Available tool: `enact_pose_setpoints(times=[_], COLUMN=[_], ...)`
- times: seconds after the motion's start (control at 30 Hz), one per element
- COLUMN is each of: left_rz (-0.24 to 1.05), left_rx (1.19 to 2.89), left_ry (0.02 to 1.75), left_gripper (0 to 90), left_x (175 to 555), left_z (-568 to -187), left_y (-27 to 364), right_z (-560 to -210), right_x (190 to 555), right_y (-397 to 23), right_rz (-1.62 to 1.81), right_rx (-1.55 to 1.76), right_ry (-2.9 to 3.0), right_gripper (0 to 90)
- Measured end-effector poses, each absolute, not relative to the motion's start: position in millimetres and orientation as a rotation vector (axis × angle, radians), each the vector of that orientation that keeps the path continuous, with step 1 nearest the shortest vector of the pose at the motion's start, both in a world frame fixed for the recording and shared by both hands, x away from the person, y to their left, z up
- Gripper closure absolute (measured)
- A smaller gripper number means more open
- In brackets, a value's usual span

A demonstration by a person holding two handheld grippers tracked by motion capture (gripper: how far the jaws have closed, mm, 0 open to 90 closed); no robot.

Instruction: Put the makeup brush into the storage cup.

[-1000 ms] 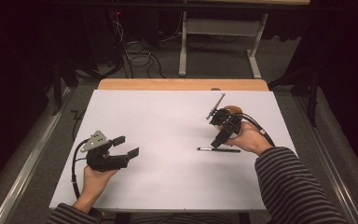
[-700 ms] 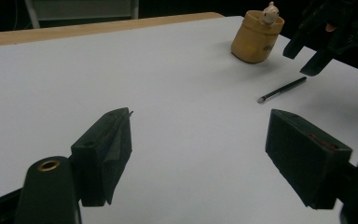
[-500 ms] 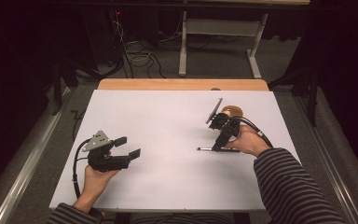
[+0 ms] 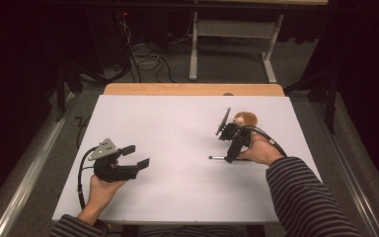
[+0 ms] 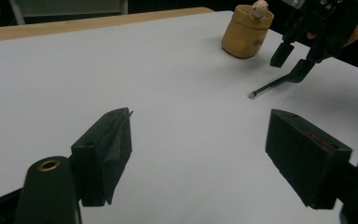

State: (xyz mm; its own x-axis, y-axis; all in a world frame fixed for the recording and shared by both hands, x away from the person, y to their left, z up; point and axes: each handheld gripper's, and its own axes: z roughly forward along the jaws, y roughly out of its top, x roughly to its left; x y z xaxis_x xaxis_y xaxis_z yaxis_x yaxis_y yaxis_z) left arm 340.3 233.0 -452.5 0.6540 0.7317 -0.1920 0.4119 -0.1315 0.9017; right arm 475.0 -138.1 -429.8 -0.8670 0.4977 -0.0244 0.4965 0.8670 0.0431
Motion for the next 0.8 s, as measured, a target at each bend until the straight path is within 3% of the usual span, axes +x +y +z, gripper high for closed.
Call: enact_pose_setpoints(times=[0.33,0.8], left_rz=[0.354,0.358], left_rx=[1.763,1.758], left_ry=[0.924,0.924], left_gripper=[23.3,23.3], left_x=[342,341], left_z=[-453,-452], left_y=[232,233], right_z=[-437,-445], right_x=[479,481], right_y=[-135,-131], right_rz=[0.013,-0.059], right_rx=[0.818,0.805], right_ry=[3.015,3.010], right_gripper=[50.2,59.5])
